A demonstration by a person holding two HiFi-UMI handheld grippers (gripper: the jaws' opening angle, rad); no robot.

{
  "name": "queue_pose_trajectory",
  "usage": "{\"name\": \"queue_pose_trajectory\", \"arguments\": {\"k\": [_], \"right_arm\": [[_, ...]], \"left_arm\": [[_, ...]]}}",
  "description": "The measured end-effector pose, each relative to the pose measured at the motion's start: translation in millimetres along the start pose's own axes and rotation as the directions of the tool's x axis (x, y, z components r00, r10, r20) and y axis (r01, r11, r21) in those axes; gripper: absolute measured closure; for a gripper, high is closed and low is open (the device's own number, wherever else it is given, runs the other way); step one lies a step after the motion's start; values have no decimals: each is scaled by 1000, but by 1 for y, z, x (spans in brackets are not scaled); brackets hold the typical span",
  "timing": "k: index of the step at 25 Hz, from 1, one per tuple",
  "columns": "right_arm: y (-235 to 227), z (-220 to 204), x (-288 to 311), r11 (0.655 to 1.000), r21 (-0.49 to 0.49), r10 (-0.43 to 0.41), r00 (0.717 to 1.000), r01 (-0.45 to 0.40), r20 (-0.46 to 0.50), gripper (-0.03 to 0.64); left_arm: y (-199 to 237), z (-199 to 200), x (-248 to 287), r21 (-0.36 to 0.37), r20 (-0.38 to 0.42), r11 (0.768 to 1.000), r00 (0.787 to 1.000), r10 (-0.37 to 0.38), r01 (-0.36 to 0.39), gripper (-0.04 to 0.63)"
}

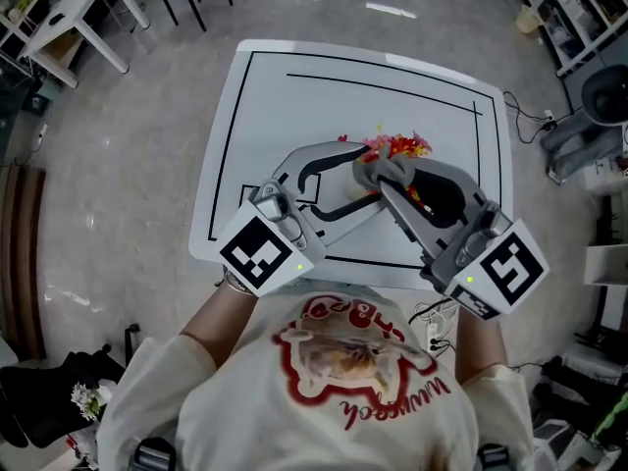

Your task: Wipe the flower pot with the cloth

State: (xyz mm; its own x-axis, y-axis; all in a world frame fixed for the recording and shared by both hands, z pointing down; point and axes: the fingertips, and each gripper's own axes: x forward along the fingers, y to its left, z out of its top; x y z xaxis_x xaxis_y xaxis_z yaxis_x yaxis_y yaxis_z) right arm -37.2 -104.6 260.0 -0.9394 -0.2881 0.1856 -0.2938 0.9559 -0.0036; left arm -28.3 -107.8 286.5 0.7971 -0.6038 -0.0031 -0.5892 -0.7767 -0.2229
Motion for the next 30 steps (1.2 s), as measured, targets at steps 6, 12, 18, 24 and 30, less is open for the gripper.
{"name": "queue_pose_trajectory", "arguments": {"k": [6,12,18,24,30], "right_arm": [[0,7,-2,999,3,50,999,-50,-10,554],[-11,8,-3,998,12,57,998,-57,-2,554],[-18,6,-7,999,7,42,999,-42,13,552],[-20,15,-12,999,16,30,997,-31,73,538],[-35,21,-23,999,48,4,993,-10,119,497]], "left_arm": [[-1,12,10,41,16,999,999,35,-35,369],[-2,14,20,66,8,996,998,59,-59,459],[-3,13,28,38,2,997,998,66,-66,473],[-1,22,29,-20,52,998,997,53,-52,511],[21,24,27,-103,98,989,988,120,-110,523]]}}
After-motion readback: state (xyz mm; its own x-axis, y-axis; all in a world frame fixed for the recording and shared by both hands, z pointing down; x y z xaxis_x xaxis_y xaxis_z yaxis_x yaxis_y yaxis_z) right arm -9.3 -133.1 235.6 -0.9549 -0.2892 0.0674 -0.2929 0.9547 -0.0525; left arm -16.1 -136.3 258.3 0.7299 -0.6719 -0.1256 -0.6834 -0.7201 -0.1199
